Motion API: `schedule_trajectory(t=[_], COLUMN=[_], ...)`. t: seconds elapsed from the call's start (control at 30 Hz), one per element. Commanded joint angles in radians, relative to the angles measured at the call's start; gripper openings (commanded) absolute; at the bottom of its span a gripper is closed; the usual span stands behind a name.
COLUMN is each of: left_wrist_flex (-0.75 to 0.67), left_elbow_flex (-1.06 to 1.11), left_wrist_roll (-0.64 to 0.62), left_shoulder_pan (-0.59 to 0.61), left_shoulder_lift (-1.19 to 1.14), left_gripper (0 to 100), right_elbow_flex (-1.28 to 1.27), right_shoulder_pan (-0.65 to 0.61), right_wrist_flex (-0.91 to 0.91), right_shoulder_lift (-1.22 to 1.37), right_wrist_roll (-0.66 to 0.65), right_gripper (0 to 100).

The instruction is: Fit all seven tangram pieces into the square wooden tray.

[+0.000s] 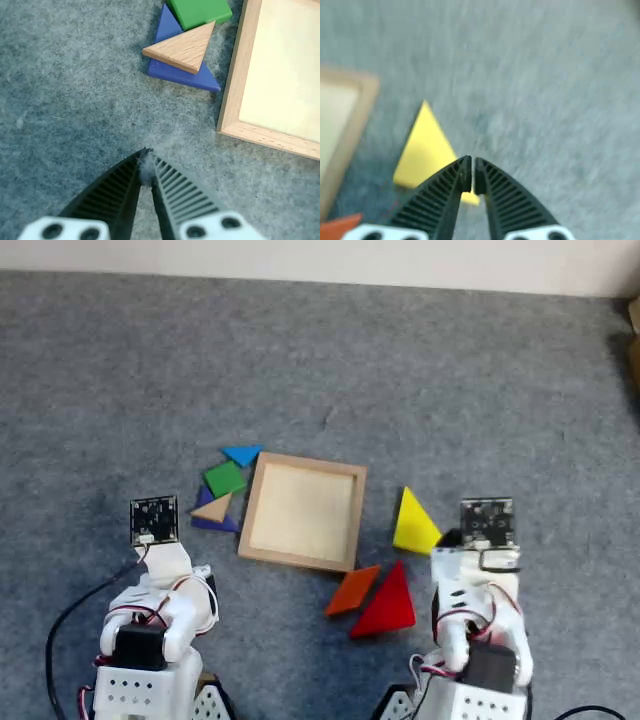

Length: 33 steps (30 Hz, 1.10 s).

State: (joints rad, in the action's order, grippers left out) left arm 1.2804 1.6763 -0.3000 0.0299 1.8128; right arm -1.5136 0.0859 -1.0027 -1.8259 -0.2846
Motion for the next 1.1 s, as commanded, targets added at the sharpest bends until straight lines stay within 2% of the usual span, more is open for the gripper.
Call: schedule_trajectory(t=[0.0,0.13,0.23,0.37,0.57,1.07], left_wrist_flex=[0.005,0.005,0.005,0.005,0.005,0.005], left_elbow_flex=[0.019,0.019,0.019,0.019,0.019,0.019], left_wrist_roll=[0.008,0.008,0.008,0.008,0.008,0.008], left_shoulder_pan=[0.008,0.008,0.008,0.008,0.008,0.008], left_shoulder_lift=[0.004,0.004,0.004,0.004,0.004,0.004], left_gripper=[1,1,1,1,1,1], right_elbow_flex=[0.176,0.236,0.272,0.423,0.667,0.891], right_shoulder_pan=[0.001,-0.045,-0.05,-0.081,-0.2,-0.367], right_wrist_flex=[-0.019,-0.021,-0.028,-0.097,-0.229,-0.231], right_shoulder_lift=[-0.01,0.001,0.107,0.364,0.768,1.472], right_wrist_roll=[-0.008,-0.008,-0.008,-0.006,-0.006,-0.008], right_gripper=[6.7,9.6,12.5,18.7,28.1,29.6])
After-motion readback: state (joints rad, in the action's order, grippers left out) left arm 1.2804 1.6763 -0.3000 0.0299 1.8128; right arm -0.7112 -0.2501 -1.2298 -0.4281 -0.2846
